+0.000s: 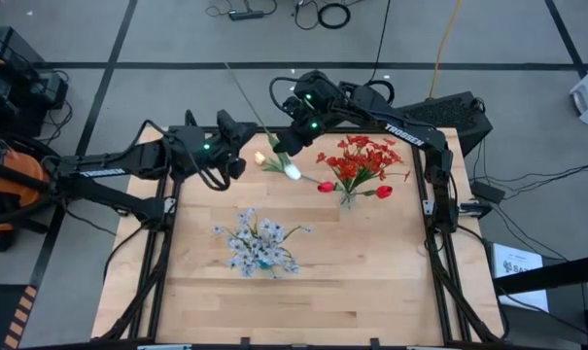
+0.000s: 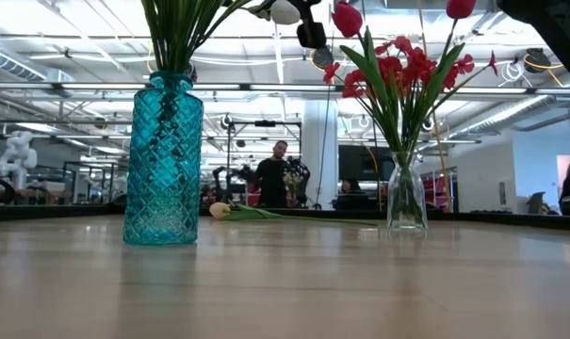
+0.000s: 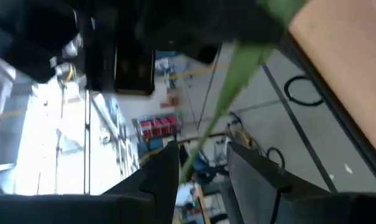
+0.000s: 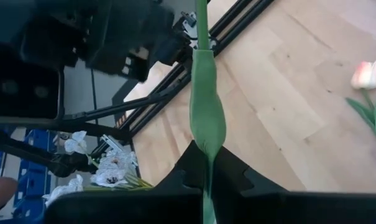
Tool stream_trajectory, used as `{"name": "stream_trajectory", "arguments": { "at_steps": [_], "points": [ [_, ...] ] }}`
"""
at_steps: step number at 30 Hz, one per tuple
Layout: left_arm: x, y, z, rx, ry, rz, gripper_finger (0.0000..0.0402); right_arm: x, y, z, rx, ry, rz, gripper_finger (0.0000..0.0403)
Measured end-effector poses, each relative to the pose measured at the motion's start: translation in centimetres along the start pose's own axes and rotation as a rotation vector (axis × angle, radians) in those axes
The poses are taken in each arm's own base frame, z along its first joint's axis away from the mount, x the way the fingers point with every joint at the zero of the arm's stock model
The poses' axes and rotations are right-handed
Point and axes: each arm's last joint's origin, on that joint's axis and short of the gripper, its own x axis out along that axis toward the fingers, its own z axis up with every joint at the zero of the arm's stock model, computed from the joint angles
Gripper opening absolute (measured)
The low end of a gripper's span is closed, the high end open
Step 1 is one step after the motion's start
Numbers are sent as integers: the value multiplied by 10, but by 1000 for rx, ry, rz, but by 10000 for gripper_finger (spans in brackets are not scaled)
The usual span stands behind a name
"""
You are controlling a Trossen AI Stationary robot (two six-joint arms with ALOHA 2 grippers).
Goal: Sort flowers into vase by color
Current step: Put the white flower into the flower vase
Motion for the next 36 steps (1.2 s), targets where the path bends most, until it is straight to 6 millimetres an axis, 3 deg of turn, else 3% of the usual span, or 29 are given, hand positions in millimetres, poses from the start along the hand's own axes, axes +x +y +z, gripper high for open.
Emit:
{"name": "stream_trajectory", "arguments": {
  "at_steps": [8, 18, 22, 27, 36],
  "points": [
    [18, -10, 11, 71, -2, -50, 143, 5, 8, -6, -12, 26, 15, 0],
    [22, -13, 13, 105, 7, -64, 138, 8, 13, -12, -14, 56, 13, 0],
    [22, -13, 13, 104, 7, -64, 99, 8, 12, -12, -13, 55, 13, 0],
    [22, -13, 13, 103, 7, -66, 19, 8, 12, -12, -13, 55, 12, 0],
    [22, -13, 13, 100, 7, -68, 8, 8, 13, -11, -48, 44, 15, 17]
  ]
}}
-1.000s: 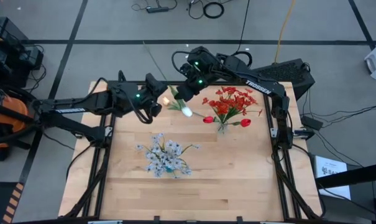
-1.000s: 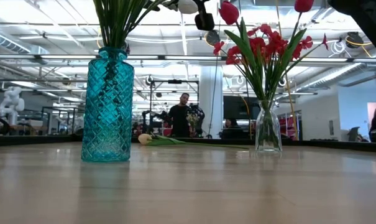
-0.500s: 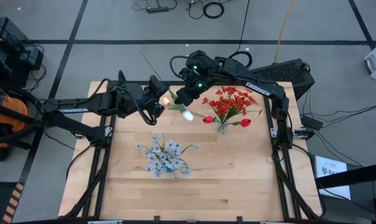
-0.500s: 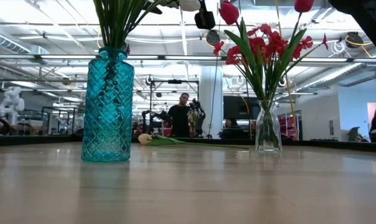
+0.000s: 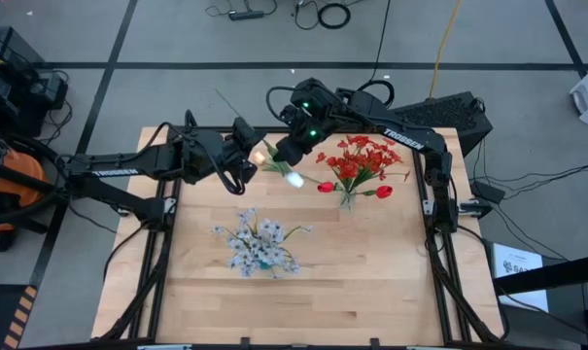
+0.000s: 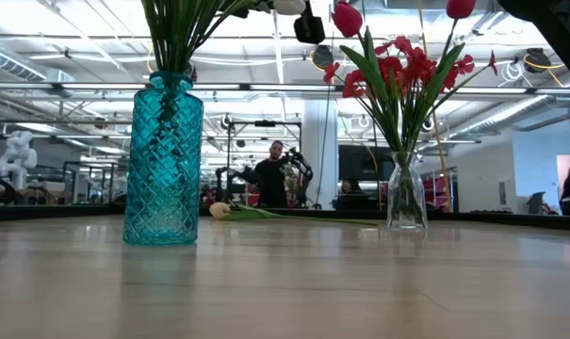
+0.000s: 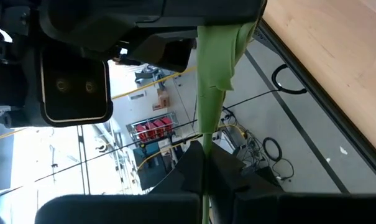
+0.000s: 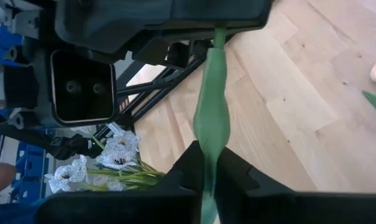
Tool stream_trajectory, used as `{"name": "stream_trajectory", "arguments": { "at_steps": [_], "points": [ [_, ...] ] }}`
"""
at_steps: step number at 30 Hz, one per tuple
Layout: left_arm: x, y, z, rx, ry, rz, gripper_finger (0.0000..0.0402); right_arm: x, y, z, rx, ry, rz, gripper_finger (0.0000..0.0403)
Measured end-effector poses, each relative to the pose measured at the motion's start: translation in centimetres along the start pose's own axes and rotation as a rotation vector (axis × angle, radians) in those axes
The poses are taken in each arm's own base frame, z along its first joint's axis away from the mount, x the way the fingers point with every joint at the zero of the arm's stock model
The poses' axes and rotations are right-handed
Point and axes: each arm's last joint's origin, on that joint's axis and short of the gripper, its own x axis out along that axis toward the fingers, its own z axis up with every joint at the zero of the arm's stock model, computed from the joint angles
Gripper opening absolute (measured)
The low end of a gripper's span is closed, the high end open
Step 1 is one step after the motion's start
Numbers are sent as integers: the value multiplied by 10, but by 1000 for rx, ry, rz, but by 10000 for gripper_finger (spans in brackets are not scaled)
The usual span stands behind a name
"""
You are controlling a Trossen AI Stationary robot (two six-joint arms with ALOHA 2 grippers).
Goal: Sort flowers into vase by color
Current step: Put the white flower into the flower vase
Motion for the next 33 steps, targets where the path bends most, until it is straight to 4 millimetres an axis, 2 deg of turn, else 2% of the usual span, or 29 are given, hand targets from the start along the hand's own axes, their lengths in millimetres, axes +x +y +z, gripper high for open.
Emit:
{"name": "stream_trajectory", "arguments": {
  "at_steps": [8, 11, 16, 20, 24, 31, 33],
  "points": [
    [0, 0, -1, -6, 17, 4, 6, -1, -1, 4, -38, -28, 9, 95],
    [-3, 1, -4, -51, 46, 3, 6, -10, -6, 7, -25, -43, -2, 122],
    [-20, 0, -23, -188, 69, -19, 6, -44, -5, 11, -57, -124, -28, 147],
    [-42, -2, -47, -402, 99, -39, 6, -77, 3, 5, -99, -213, -135, 152],
    [-72, -3, -67, -709, 23, -31, 6, -114, 17, -17, -108, -245, -262, 152],
    [-119, 0, -88, -1140, -150, 29, 6, -164, 49, -89, -83, -166, -565, 153],
    [-128, -1, -91, -1228, -209, 33, 6, -171, 62, -104, -105, -202, -561, 153]
  ]
}}
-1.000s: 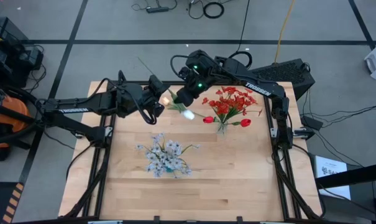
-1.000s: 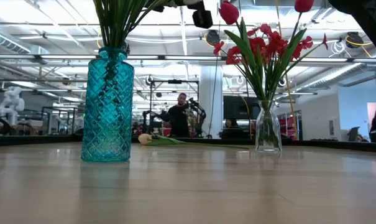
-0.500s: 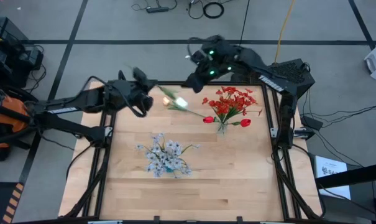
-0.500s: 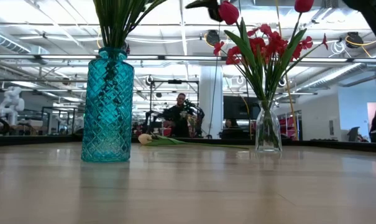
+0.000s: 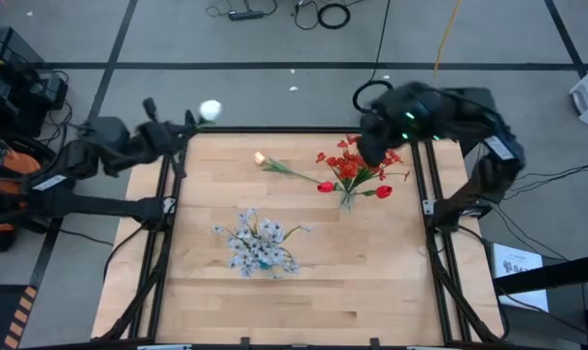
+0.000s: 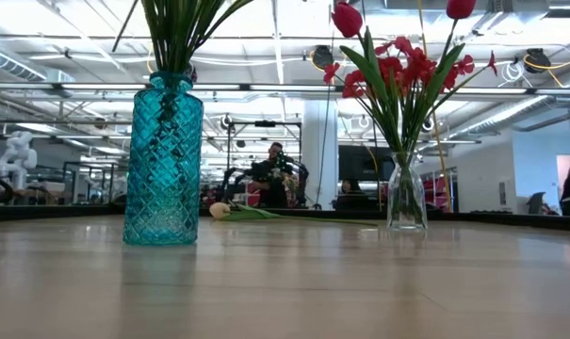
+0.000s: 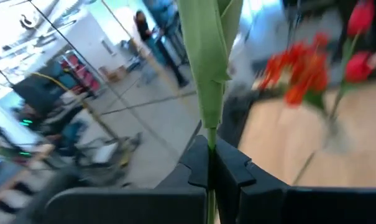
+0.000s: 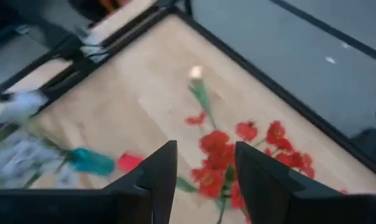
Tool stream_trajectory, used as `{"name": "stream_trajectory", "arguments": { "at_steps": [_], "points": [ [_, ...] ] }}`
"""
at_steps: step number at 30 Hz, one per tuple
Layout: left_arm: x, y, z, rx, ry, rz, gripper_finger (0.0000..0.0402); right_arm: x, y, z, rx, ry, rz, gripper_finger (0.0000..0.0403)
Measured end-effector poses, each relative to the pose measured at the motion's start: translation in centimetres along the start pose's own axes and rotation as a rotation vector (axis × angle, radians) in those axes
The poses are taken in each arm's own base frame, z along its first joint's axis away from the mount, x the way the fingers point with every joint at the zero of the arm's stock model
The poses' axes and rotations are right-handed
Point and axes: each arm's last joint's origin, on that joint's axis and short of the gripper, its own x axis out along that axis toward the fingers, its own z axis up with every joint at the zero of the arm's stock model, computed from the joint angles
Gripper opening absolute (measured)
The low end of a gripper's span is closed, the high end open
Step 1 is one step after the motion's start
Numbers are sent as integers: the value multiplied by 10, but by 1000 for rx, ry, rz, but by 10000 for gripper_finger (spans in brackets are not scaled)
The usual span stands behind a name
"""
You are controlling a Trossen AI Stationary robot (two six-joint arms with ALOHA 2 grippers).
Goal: Sort flowers into vase by color
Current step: Put the white flower into the flower vase
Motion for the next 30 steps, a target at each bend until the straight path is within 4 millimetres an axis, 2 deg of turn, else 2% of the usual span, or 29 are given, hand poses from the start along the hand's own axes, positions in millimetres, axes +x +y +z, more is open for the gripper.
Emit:
{"name": "stream_trajectory", "arguments": {
  "at_steps": [4, 10, 16, 23, 30],
  "points": [
    [-8, -6, -11, -144, -105, -21, 6, -17, 17, -26, -50, -11, 77, 149],
    [0, -31, -38, -320, -287, -65, 6, 0, 38, -83, -66, 57, -4, 132],
    [-1, -47, -44, -439, -446, -158, 6, 16, 52, -153, -67, 87, 64, 128],
    [-5, -65, -37, -525, -496, -242, 6, 40, 39, -225, 51, 139, 87, 128],
    [-14, -68, -25, -562, -571, -194, 6, 72, 29, -265, 70, 269, 68, 128]
  ]
}}
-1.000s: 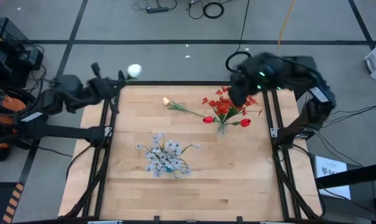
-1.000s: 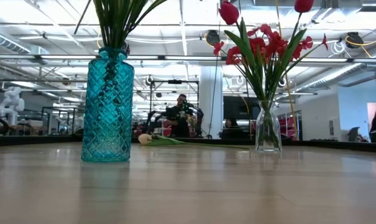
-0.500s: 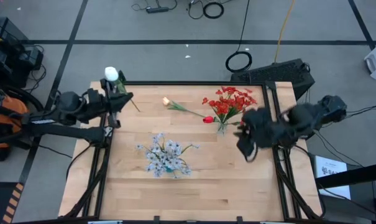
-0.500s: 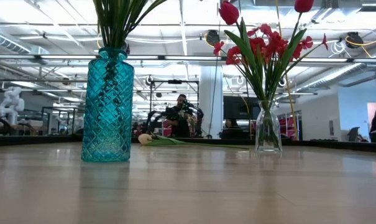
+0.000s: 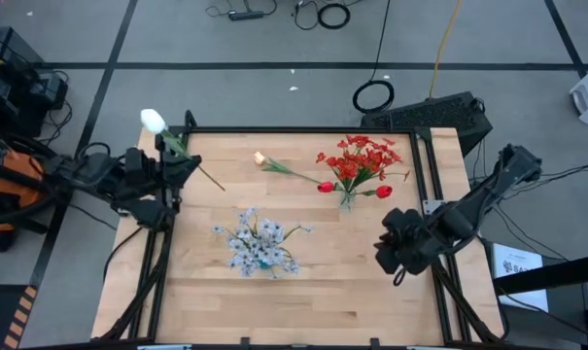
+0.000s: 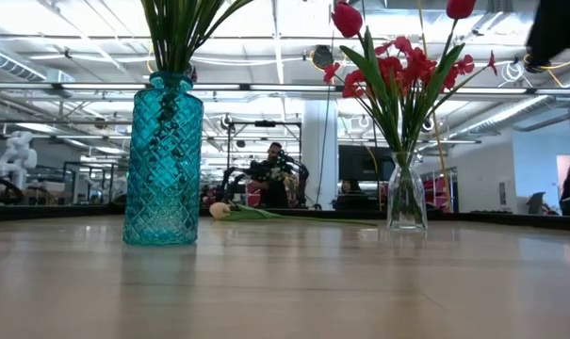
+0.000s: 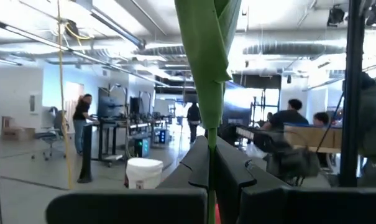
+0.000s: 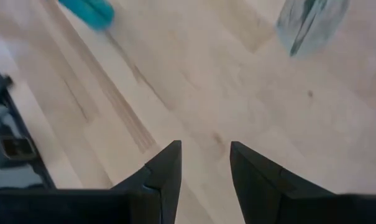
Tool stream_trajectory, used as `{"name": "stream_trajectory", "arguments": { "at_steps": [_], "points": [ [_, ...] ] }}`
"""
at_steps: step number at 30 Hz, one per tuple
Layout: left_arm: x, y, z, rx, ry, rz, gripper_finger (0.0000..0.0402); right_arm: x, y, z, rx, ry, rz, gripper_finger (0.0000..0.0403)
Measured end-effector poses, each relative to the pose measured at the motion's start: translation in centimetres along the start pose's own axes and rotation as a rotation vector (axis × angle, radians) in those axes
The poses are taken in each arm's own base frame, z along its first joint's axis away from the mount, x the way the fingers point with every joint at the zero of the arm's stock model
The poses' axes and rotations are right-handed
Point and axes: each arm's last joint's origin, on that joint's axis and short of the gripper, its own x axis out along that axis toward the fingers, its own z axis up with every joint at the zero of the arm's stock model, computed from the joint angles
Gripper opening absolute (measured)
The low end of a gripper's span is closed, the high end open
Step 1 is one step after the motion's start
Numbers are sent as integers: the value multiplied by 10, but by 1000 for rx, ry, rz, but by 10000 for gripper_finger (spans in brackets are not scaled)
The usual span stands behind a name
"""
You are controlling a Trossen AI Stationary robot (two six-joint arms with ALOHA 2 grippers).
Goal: Sort flowers into vase by color
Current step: Put the white flower into the flower vase
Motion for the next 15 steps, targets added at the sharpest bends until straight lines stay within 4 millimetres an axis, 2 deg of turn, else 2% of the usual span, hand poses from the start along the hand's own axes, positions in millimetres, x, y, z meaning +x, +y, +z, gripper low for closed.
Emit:
{"name": "stream_trajectory", "arguments": {
  "at_steps": [7, 15],
  "points": [
    [-5, -8, 0, -74, 19, -53, 6, 27, -10, -17, -9, 101, 5, 128],
    [-13, -21, -10, -169, 155, -169, 6, 32, -10, -20, 29, 131, 27, 128]
  ]
}}
